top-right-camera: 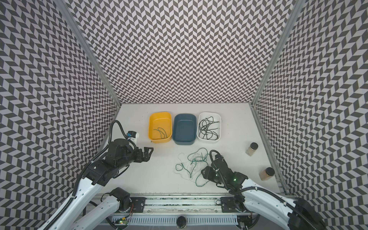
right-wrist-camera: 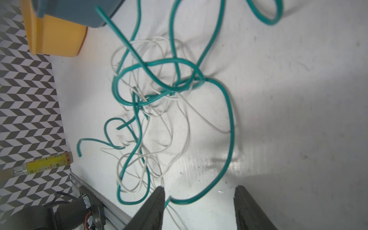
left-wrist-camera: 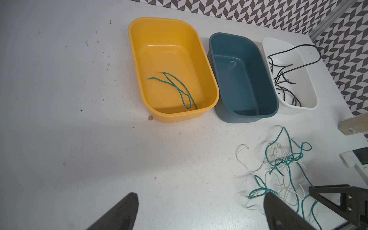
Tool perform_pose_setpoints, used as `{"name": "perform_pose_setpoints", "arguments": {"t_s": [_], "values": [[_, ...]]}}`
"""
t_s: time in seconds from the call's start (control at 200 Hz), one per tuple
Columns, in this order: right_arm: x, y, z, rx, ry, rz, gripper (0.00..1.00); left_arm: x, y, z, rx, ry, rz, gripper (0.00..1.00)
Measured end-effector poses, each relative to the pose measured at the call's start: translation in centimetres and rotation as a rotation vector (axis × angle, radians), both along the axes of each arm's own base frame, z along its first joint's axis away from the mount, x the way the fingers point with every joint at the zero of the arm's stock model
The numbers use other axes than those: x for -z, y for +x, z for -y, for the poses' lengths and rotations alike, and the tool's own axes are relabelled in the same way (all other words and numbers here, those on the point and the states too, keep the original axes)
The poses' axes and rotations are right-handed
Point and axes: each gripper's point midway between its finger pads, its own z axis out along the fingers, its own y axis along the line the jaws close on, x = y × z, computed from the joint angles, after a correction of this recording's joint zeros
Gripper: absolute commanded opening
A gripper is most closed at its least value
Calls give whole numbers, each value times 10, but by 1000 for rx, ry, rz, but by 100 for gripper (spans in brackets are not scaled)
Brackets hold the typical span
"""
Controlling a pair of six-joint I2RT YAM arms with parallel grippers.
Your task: Untangle the cables
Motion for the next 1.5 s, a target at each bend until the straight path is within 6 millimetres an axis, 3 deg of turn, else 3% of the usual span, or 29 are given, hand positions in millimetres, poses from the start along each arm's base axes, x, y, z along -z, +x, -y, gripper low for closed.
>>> {"name": "perform_pose_setpoints", "arguments": {"t_s": [0.125,0.476,0.756,0.916,1.302,1.402,1.502], "values": [[0,3,0,18,6,4,52,0,0,0,1,0,0,100],[7,8,-3,-1,-35,1,24,0,0,1,3,0,0,100],[-11,14,-8,-34,-40,53,5,0,0,1,4,0,-1,100],[-34,17,-8,-57,-46,114,0,0,0,1,4,0,-1,100],[-109,38,-17,-172,-148,330,0,1,-2,5,24,-11,-11,100],[-123,46,-19,-207,-200,383,0,-3,-5,9,50,-35,-2,100],[-154,53,-28,-261,-225,464,0,-16,-10,17,93,-83,36,100]]}}
